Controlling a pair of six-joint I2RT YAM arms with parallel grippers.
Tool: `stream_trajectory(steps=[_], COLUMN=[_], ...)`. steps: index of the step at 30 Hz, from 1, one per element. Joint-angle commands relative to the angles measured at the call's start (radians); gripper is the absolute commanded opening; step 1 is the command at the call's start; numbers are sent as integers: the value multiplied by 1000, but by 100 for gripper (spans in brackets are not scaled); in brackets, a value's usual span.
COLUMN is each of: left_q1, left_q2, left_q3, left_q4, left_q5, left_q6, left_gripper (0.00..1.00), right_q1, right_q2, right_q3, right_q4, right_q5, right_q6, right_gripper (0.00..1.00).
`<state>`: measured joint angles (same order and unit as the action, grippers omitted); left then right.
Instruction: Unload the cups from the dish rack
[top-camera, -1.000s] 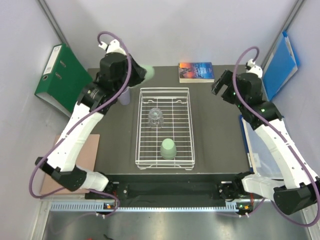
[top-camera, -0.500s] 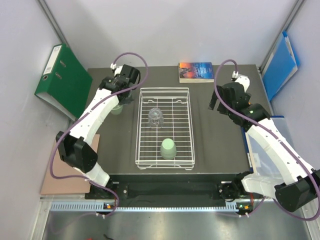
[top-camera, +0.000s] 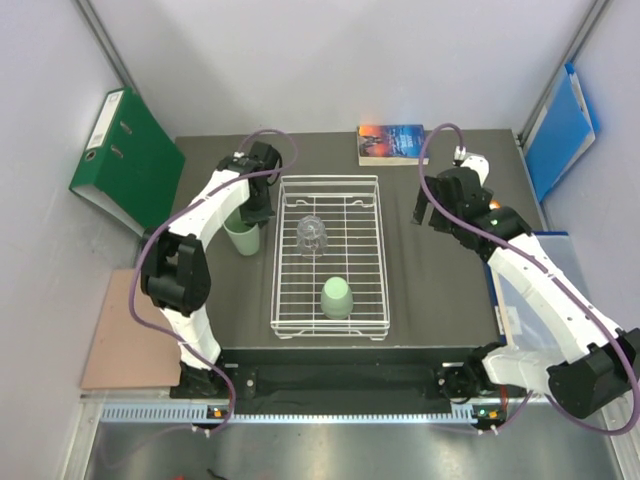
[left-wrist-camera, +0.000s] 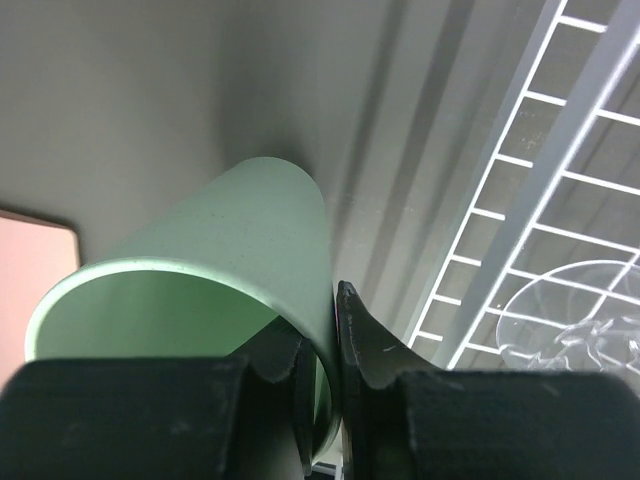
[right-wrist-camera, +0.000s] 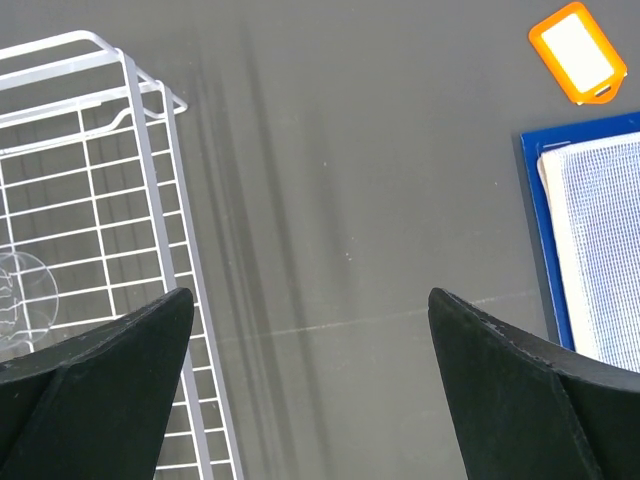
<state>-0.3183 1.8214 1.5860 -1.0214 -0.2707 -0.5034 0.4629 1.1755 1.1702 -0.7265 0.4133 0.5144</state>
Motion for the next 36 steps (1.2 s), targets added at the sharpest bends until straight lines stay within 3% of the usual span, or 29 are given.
stream_trajectory(steps=[1, 15, 18, 21, 22, 26, 36], left_q1=[21, 74, 74, 76, 74, 74, 65], left_q2=[36, 116, 111, 93, 85, 56, -112], left_q3=[46, 78, 69, 63, 65, 60, 114], left_q4=[41, 38, 43, 40, 38, 32, 12], left_q5=[39, 48, 50, 45, 44, 28, -21], left_q6=[-24, -17, -17, -17, -20, -29, -46], left_gripper=[0, 0, 9, 28, 39, 54, 69], right_q1=[11, 13, 13, 13, 13, 13, 26], right_q2=[25, 90, 98, 101, 102, 108, 104], right_q3=[13, 32, 37, 37, 37, 42, 60], right_q4=[36, 62, 62, 67, 67, 73, 64], right_q5=[-2, -33, -33, -34, -34, -39, -33], right_q6=[-27, -48, -53, -51, -50, -51, -59], right_gripper=[100, 100, 100, 100, 100, 100, 100])
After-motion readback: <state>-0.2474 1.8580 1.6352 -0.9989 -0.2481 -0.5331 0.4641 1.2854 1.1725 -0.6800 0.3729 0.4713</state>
